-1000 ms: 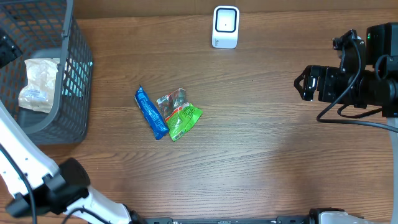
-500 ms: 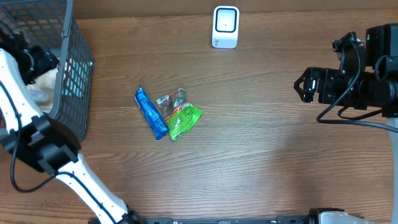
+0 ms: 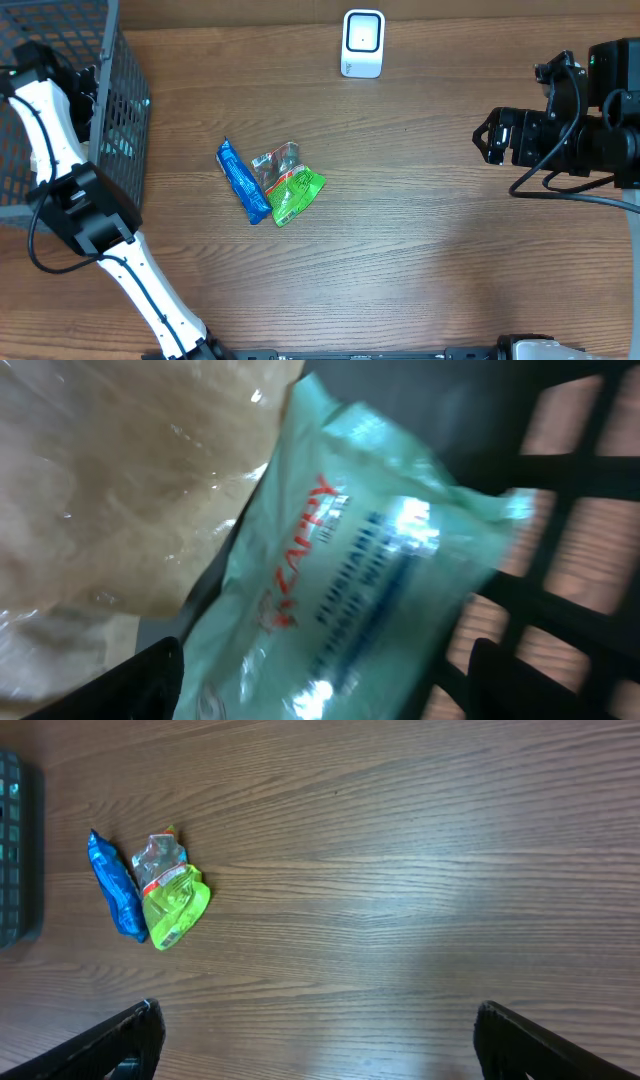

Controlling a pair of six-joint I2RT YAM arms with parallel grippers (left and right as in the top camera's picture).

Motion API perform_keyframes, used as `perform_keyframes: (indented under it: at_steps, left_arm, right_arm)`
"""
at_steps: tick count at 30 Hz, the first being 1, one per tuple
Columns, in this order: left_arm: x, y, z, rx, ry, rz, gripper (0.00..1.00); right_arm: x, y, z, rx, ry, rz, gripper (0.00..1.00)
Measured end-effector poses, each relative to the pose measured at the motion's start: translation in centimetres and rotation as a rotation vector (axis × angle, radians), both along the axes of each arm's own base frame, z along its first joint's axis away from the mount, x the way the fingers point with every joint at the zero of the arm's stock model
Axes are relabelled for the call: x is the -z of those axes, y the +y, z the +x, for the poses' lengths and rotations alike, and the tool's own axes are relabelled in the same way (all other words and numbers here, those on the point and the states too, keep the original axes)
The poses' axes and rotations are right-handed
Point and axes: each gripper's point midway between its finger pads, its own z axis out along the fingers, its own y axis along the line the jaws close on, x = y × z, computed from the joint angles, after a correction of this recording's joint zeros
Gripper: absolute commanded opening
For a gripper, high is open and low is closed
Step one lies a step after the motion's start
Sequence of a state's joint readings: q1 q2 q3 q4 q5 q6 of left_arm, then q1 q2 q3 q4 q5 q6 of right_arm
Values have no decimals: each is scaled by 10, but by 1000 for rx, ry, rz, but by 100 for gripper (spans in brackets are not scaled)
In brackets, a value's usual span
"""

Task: Scan the item barcode
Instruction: 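Reach into the basket and grasp the light-blue wipes pack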

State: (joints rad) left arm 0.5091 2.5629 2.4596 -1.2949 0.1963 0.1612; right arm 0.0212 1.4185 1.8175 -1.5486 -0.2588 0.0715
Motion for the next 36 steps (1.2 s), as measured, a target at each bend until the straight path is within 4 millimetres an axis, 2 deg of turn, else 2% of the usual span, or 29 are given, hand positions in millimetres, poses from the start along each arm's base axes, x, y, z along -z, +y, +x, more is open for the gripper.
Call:
perform_keyframes:
  at_steps: [3, 5, 7, 9, 12, 13, 25, 29, 33, 36]
  left_arm:
    - [18, 0, -2, 4, 46, 28, 85]
    - [17, 0, -1, 8, 60, 61, 84]
    - [19, -1, 0, 5, 73, 80, 75]
    - [20, -1, 0, -4, 85, 92, 56]
    - [20, -4, -1, -23, 96, 94, 11]
    - [20, -5, 0, -25, 96, 94, 4]
    - [5, -12, -12, -81, 147, 51, 4]
    - [-25, -12, -7, -108, 96, 52, 4]
    - [-85, -12, 0, -140, -28, 80, 4]
    - [-148, -16, -8, -160, -139, 118, 4]
  right_arm:
    - [0, 0, 0, 3, 3, 1, 99]
    - [1, 0, -1, 3, 6, 1, 99]
    - [1, 0, -2, 3, 8, 1, 99]
    - [1, 0, -1, 3, 8, 1, 99]
    - [1, 0, -2, 3, 8, 1, 100]
    - [1, 0, -1, 3, 7, 1, 100]
    - [0, 0, 1, 3, -3, 2, 100]
    - [-1, 1, 1, 1, -3, 5, 100]
    - [-1, 1, 1, 0, -3, 8, 100]
    - [-1, 1, 1, 0, -3, 9, 100]
